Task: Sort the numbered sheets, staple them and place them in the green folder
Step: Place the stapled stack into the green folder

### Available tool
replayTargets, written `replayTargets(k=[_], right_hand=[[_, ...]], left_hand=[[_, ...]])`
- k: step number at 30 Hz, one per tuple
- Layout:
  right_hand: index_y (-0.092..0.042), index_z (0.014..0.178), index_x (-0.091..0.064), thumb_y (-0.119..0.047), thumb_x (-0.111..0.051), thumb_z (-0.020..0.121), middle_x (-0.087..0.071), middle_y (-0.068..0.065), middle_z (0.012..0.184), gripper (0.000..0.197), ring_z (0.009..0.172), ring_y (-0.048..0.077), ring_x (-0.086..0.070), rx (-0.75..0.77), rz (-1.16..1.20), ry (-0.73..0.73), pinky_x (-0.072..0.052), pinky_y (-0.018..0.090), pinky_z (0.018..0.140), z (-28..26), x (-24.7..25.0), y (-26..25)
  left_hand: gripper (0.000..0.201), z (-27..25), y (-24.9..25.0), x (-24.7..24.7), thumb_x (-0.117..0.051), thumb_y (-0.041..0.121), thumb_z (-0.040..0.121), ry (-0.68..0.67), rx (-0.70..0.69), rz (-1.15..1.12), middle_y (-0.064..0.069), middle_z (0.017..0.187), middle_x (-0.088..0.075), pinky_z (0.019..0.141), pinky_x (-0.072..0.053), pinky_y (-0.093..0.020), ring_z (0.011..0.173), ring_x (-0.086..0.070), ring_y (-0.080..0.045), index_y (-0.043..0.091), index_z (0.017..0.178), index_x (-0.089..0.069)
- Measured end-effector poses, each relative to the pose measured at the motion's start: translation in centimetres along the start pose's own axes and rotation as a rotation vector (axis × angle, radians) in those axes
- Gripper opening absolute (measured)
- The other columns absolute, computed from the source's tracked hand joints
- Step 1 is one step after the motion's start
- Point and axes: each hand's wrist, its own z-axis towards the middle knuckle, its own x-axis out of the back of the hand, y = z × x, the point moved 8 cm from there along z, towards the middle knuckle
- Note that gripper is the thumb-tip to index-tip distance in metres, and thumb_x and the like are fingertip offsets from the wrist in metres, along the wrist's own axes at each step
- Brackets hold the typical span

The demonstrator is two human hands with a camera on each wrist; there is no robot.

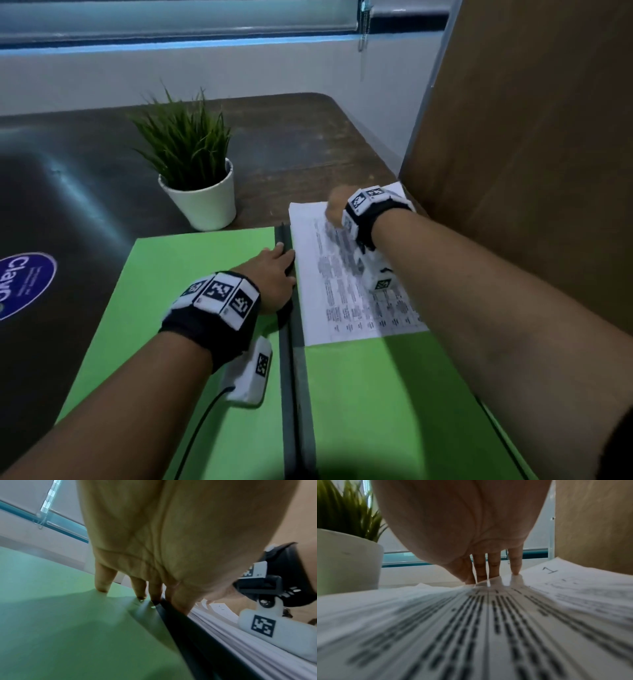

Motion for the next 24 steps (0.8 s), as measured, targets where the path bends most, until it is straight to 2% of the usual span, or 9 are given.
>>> replayTargets(k=[1,3,4,6,13,16,20,22,24], right_hand=[[-0.011,0.105,-0.07,-0.025,-0.057,0.093,-0.063,0.018,0.129,0.022,0.111,0.038,-0.062,-0.015,-0.064,-0.032,-0.054,0.039,0.085,0.8,-0.3,0.3],[-0.013,0.07,-0.061,-0.03,-0.064,0.077,-0.071,0.015,0.098,0.018,0.076,0.033,-0.065,-0.053,-0.101,-0.036,-0.057,0.038,0.066,1.5,-0.5,0.9],[-0.01,0.064,-0.055,-0.026,-0.061,0.08,-0.066,0.012,0.08,0.023,0.062,0.027,-0.059,-0.043,-0.063,-0.022,-0.051,0.032,0.061,1.8,-0.7,0.9],[-0.009,0.061,-0.051,-0.016,-0.054,0.088,-0.057,0.009,0.068,0.028,0.057,0.025,-0.053,-0.008,-0.059,0.01,-0.041,0.029,0.057,-1.2,-0.3,-0.1],[-0.01,0.095,-0.07,-0.02,-0.051,0.089,-0.067,0.009,0.094,0.022,0.084,0.033,-0.064,0.02,-0.067,0.053,-0.048,0.033,0.072,-5.8,-0.9,0.3],[-0.011,0.097,-0.07,-0.02,-0.051,0.09,-0.069,0.009,0.095,0.023,0.082,0.032,-0.064,0.035,-0.084,0.077,-0.053,0.034,0.077,-6.6,-1.0,0.8],[-0.011,0.084,-0.062,-0.019,-0.05,0.091,-0.071,0.008,0.097,0.016,0.08,0.029,-0.061,0.017,-0.103,0.111,-0.049,0.033,0.074,-6.8,-1.0,1.5],[-0.015,0.091,-0.061,-0.02,-0.05,0.092,-0.069,0.008,0.109,0.013,0.092,0.03,-0.061,0.0,-0.145,0.098,-0.046,0.039,0.09,-6.8,-1.2,1.6],[-0.015,0.113,-0.063,-0.023,-0.051,0.09,-0.062,0.01,0.127,0.027,0.117,0.032,-0.056,-0.047,-0.131,0.075,-0.031,0.052,0.112,-6.8,-1.6,2.4]], left_hand=[[0.06,-0.1,-0.1,-0.1,-0.031,0.026,0.11,-0.005,0.005,-0.015,-0.007,0.169,0.006,0.123,-0.011,-0.037,0.156,-0.001,-0.026,0.016,0.161,-0.002],[0.06,-0.2,0.1,0.0,-0.032,0.024,0.109,0.005,0.011,-0.045,-0.006,0.169,0.005,0.123,-0.013,-0.04,0.156,-0.001,-0.026,0.017,0.161,-0.003],[0.059,-0.2,0.1,0.0,-0.032,0.024,0.109,0.009,0.011,-0.053,-0.005,0.17,0.005,0.123,-0.013,-0.041,0.156,-0.001,-0.025,0.017,0.161,-0.004],[0.061,-0.3,0.2,0.0,-0.034,0.023,0.109,0.014,0.015,-0.074,-0.004,0.17,0.006,0.124,-0.012,-0.041,0.156,0.0,-0.024,0.018,0.161,-0.002],[0.062,-0.9,0.4,0.3,-0.035,0.02,0.109,0.035,0.05,-0.118,-0.004,0.17,0.003,0.124,-0.013,-0.039,0.156,-0.002,-0.026,0.015,0.161,-0.002],[0.062,-1.0,0.6,0.5,-0.035,0.02,0.109,0.026,0.057,-0.11,-0.005,0.17,0.002,0.123,-0.012,-0.038,0.156,-0.002,-0.027,0.014,0.161,-0.003],[0.063,-1.0,0.5,0.3,-0.036,0.022,0.109,0.01,0.062,-0.114,-0.004,0.17,0.004,0.124,-0.011,-0.039,0.156,0.0,-0.026,0.017,0.161,-0.002],[0.063,-0.9,0.4,0.1,-0.036,0.024,0.109,0.003,0.066,-0.111,-0.003,0.17,0.005,0.125,-0.01,-0.04,0.156,0.001,-0.026,0.018,0.161,-0.001],[0.064,-0.8,0.3,0.1,-0.037,0.023,0.108,0.0,0.074,-0.107,-0.002,0.17,0.006,0.126,-0.011,-0.042,0.156,0.002,-0.025,0.02,0.161,-0.002]])
